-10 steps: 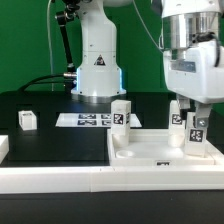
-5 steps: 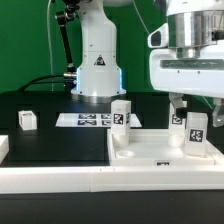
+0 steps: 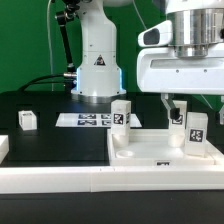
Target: Assemble square table
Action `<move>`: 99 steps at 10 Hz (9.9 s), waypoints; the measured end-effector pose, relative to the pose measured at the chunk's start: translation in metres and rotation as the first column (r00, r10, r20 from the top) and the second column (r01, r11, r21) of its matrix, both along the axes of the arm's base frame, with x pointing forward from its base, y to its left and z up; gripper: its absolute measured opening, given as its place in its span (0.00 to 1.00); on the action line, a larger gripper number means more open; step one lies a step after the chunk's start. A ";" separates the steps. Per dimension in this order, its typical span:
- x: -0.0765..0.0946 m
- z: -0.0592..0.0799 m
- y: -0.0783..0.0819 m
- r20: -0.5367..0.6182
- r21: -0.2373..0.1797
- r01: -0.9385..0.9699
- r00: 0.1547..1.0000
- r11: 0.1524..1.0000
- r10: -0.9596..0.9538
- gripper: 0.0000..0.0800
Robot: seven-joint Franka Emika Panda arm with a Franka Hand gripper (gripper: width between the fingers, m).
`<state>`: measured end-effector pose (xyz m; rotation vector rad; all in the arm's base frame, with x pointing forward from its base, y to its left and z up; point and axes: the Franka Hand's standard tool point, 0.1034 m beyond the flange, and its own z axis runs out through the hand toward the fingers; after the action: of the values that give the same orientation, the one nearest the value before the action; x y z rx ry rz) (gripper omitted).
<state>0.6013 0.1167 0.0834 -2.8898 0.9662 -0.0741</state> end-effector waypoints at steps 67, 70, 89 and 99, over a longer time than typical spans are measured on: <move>0.006 -0.007 0.005 -0.013 0.045 0.652 0.758 0.757 -0.653 0.36; 0.007 -0.007 0.004 -0.043 0.061 0.799 0.601 0.598 -0.798 0.36; 0.005 -0.009 0.001 -0.020 0.051 0.411 0.911 0.910 -0.411 0.81; 0.011 -0.006 0.003 0.023 -0.101 -0.323 0.945 0.941 0.327 0.81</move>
Offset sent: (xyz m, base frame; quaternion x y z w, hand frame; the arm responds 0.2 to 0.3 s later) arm 0.0148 0.0138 -0.0029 -0.0173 -0.0151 -0.2639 0.9643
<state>0.6125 0.1193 0.0774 -3.0784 0.4792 -0.1559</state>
